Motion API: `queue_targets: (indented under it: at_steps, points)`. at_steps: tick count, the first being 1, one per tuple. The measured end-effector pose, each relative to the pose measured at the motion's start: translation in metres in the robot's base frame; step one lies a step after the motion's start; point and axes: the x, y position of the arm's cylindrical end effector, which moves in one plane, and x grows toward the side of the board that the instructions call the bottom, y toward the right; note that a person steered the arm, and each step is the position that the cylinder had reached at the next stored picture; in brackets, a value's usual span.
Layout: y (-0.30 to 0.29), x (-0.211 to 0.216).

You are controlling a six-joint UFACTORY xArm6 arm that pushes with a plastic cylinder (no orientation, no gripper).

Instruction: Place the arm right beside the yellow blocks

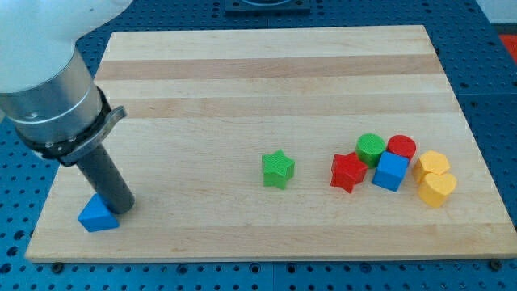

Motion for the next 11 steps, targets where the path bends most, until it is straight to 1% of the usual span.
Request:
queue_targets:
  at_steps: [1, 2, 3, 6, 7, 8, 9, 10, 11]
  points:
    - [0.002, 0.006]
    - [0.031, 0.006]
    - [0.112, 0.007]
    - [0.371, 0.045]
    - [0.475, 0.045]
    - [0.532, 0.02]
    - [0.514, -0.028]
    - [0.477, -0.038]
    - [0.446, -0.038]
